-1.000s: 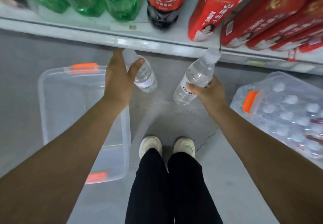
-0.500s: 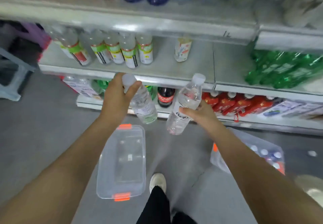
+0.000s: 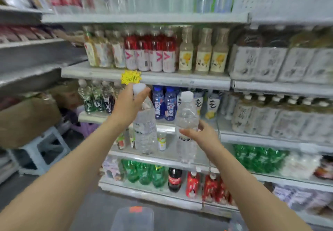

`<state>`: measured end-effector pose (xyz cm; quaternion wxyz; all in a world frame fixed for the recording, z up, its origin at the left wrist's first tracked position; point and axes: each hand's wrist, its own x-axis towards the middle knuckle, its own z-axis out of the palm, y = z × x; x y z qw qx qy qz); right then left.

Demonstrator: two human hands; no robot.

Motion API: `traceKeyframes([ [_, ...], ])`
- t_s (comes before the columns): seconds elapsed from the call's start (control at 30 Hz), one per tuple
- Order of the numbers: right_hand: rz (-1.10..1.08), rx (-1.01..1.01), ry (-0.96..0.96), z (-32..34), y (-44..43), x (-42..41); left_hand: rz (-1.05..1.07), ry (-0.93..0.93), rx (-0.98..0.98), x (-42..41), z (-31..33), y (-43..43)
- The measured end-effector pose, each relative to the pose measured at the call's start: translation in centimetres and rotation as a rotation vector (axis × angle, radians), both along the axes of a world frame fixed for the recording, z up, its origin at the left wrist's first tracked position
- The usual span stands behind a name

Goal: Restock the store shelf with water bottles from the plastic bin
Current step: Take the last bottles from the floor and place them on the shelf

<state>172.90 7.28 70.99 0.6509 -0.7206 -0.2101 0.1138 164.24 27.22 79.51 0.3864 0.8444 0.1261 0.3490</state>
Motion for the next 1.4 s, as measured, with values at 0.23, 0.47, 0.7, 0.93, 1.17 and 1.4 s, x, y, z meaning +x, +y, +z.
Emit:
traceKeyframes([
  [0.23, 0.026, 0.065, -0.081, 10.2, 0.2, -4.1, 0.029, -0.102, 0.010, -5.1, 10.2, -1.8],
  [0.47, 0.036, 0.065, -0.235, 17.9, 2.2, -6.0, 0.027, -0.215, 0.013, -7.1, 15.8, -0.5],
  [0.7, -0.069, 0.178, -0.229, 22.2, 7.3, -4.1, -0.042, -0.236, 0.079, -5.4, 18.3, 4.5],
  [0.93, -0.178, 0.234, -0.227, 23.9, 13.6, -0.6, -0.191, -0.280, 0.034, -1.4, 21.0, 12.0],
  [1.17, -0.348, 0.268, -0.303, 25.3, 17.2, 2.8, -0.304, -0.371, 0.038, 3.1, 22.6, 16.6],
  [1.4, -0.446, 0.203, -0.420, 28.9, 17.9, 8.9, -0.290, -0.388, 0.086, 8.6, 23.6, 19.2],
])
